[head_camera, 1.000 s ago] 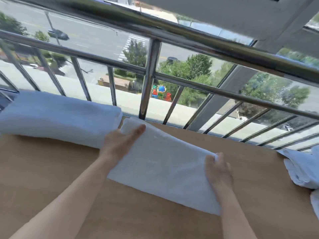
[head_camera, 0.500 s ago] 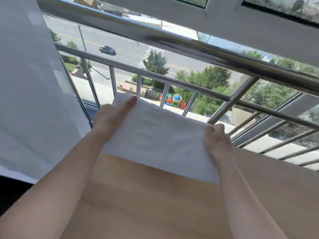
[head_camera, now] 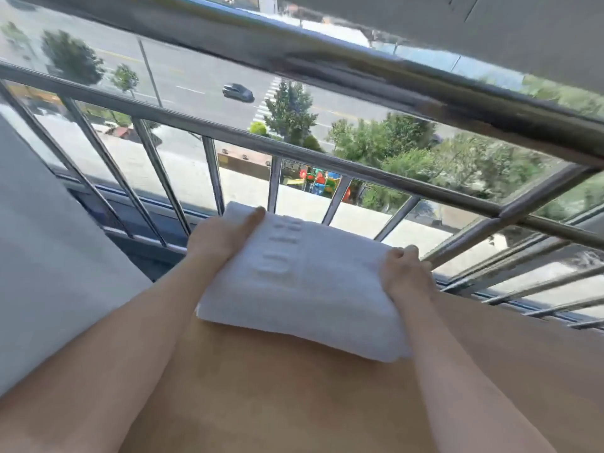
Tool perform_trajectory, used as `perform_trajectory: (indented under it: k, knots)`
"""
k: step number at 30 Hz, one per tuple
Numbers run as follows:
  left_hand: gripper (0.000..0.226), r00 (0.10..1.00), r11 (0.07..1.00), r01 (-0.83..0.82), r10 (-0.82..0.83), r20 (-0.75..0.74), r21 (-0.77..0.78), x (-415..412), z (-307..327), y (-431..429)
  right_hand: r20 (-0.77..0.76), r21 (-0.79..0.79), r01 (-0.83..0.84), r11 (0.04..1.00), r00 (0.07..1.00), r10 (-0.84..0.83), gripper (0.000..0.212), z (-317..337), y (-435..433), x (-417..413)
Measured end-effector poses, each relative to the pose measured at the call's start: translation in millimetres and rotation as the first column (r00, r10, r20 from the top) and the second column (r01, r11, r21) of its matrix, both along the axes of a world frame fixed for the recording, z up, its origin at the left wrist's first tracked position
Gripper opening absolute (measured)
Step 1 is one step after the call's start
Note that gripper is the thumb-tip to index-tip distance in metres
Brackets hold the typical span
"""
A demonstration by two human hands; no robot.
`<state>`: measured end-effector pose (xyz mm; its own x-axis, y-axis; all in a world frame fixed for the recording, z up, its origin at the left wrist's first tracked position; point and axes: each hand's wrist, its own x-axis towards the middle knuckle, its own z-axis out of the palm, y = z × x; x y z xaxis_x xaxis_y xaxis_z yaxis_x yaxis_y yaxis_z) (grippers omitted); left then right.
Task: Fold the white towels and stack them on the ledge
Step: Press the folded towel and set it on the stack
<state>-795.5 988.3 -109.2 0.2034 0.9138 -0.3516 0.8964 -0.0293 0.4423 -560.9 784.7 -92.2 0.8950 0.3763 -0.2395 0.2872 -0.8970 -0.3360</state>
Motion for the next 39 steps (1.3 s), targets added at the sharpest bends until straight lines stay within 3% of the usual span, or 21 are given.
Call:
perform_trajectory:
  k: [3, 8, 13, 24, 27, 29, 31, 34, 39]
  knots:
    - [0.132, 1.000, 1.000, -0.004, 0.004, -0.017, 0.012, 4.1, -8.9, 7.1, 0.010, -0.009, 0.053, 0.999, 0.999, -0.053, 0.044, -10.1, 3.8, 8.0]
    - [0.102, 1.000, 0.998, -0.004, 0.004, 0.005, 0.069, 4.6, -17.6, 5.5, 0.050, 0.017, 0.064, 0.998, 0.997, -0.065, 0.043, -15.5, 0.2, 6.5]
    - [0.098, 0.999, 0.995, -0.037, 0.034, 0.026, 0.096, 2.9, -15.9, -0.1, 0.055, 0.033, 0.066, 0.997, 0.996, -0.068, 0.042, -11.5, -1.5, 3.2]
    - [0.067, 0.971, 0.981, -0.074, 0.030, 0.239, 0.177, -7.3, 11.0, -17.3, -0.031, 0.021, -0.003, 1.000, 1.000, 0.003, 0.038, 20.9, -6.9, -9.4]
    - [0.073, 0.951, 0.909, 0.028, -0.152, 0.269, 0.415, -6.0, 19.0, -25.3, 0.195, -0.136, -0.127, 0.983, 0.969, 0.152, 0.040, 34.3, -7.5, -22.7]
    - [0.065, 0.913, 0.822, 0.187, -0.347, 0.214, 0.537, 3.6, 24.6, -38.5, 0.321, -0.135, -0.280, 0.951, 0.895, 0.309, 0.045, 33.4, -5.3, -40.9]
    - [0.057, 0.847, 0.786, 0.385, -0.509, 0.152, 0.483, 16.7, 24.5, -57.1, 0.274, -0.105, -0.434, 0.895, 0.852, 0.446, 0.048, 24.3, -3.4, -57.8]
    - [0.061, 0.769, 0.669, 0.606, -0.632, -0.099, 0.430, 24.9, 9.9, -75.5, 0.121, -0.091, -0.467, 0.879, 0.871, 0.476, 0.054, 5.8, -6.7, -63.0]
    - [0.077, 0.767, 0.685, 0.629, -0.624, -0.150, 0.368, 24.2, 4.1, -63.3, 0.097, -0.081, -0.448, 0.890, 0.885, 0.454, 0.068, 0.6, -8.6, -54.0]
